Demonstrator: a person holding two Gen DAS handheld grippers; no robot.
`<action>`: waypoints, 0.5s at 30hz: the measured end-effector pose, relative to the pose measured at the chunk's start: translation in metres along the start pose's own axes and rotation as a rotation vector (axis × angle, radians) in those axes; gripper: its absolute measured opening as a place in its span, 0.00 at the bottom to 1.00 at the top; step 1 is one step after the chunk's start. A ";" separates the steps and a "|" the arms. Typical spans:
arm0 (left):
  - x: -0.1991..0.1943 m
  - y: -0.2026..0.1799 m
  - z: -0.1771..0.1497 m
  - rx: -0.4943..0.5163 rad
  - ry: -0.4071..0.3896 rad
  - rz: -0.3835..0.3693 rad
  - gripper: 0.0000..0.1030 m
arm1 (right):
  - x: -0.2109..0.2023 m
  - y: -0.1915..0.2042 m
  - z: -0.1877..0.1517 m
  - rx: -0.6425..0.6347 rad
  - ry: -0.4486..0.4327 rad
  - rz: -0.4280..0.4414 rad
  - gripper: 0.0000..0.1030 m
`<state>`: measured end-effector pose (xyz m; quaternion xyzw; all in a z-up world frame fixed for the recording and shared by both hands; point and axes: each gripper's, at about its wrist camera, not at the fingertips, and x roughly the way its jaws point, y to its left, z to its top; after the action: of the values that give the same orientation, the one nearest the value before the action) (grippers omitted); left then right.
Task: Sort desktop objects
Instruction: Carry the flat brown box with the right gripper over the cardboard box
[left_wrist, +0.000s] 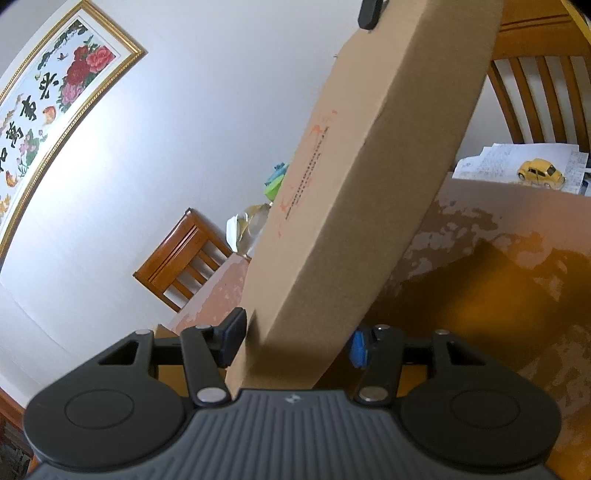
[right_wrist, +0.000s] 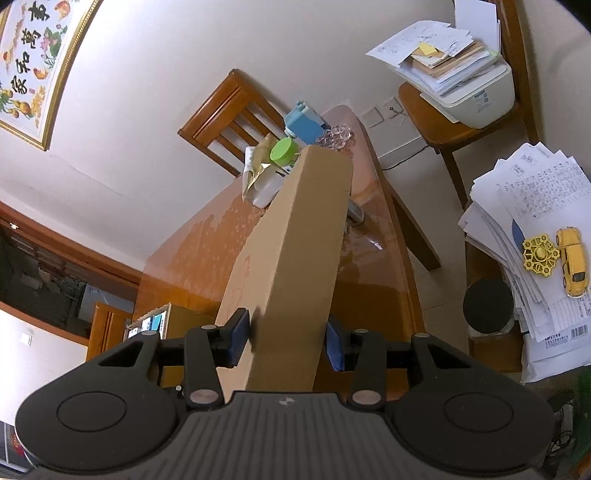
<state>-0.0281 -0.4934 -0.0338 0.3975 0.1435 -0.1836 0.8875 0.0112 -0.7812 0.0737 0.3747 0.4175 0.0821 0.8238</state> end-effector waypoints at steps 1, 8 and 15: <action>-0.001 0.001 0.001 0.001 -0.006 0.004 0.54 | -0.003 0.000 -0.001 0.001 -0.005 0.001 0.47; -0.014 0.016 0.011 -0.013 -0.061 0.024 0.54 | -0.026 0.011 -0.007 -0.010 -0.055 0.013 0.48; -0.031 0.046 0.015 -0.040 -0.123 0.078 0.54 | -0.053 0.039 -0.018 -0.043 -0.109 0.041 0.49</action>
<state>-0.0341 -0.4701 0.0181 0.3731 0.0768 -0.1699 0.9089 -0.0291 -0.7678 0.1272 0.3695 0.3624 0.0874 0.8512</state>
